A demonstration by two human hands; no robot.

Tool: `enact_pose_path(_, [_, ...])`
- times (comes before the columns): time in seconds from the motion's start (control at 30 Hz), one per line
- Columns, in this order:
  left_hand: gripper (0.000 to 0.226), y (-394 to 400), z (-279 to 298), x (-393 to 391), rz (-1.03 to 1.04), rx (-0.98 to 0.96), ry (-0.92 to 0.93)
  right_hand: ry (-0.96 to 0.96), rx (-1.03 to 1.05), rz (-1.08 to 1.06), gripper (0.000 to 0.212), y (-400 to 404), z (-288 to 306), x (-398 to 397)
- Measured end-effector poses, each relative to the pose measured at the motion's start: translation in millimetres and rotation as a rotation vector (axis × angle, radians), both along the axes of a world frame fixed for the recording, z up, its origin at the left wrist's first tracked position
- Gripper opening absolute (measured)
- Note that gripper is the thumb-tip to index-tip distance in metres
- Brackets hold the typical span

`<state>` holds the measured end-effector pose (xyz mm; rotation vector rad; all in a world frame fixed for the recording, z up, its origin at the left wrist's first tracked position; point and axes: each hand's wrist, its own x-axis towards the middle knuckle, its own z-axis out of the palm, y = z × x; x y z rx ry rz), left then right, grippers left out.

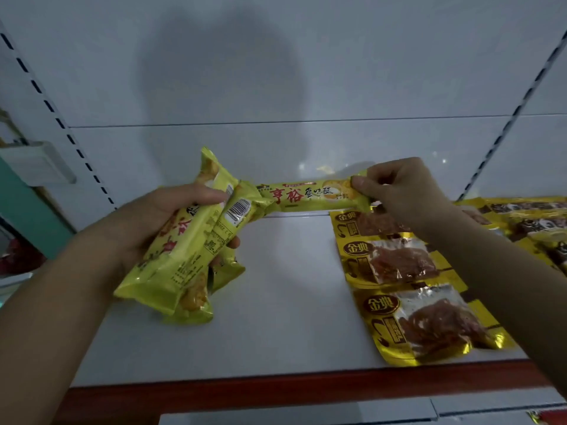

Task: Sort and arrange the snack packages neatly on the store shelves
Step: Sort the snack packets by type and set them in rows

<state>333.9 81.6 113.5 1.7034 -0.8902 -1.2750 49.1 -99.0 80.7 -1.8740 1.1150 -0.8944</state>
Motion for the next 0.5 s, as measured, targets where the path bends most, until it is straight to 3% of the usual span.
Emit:
enact_pose_path(0.17, [0.035, -35, 9, -21, -0.144, 0.212, -0.147, 0.504, -0.196, 0.027, 0.014, -30, -16, 23])
enact_pose_path(0.27, [0.035, -56, 10, -26, -0.112, 0.289, -0.256, 0.542, -0.192, 0.038, 0.003, -39, -27, 39])
enact_pose_path(0.4, [0.036, -76, -1, -23, -0.13, 0.377, -0.277, 0.527, -0.249, 0.028, 0.019, -43, -47, 49])
enact_pose_path(0.5, [0.036, -86, -7, -23, -0.139, 0.411, -0.297, 0.544, -0.321, 0.029, 0.02, -42, -61, 53])
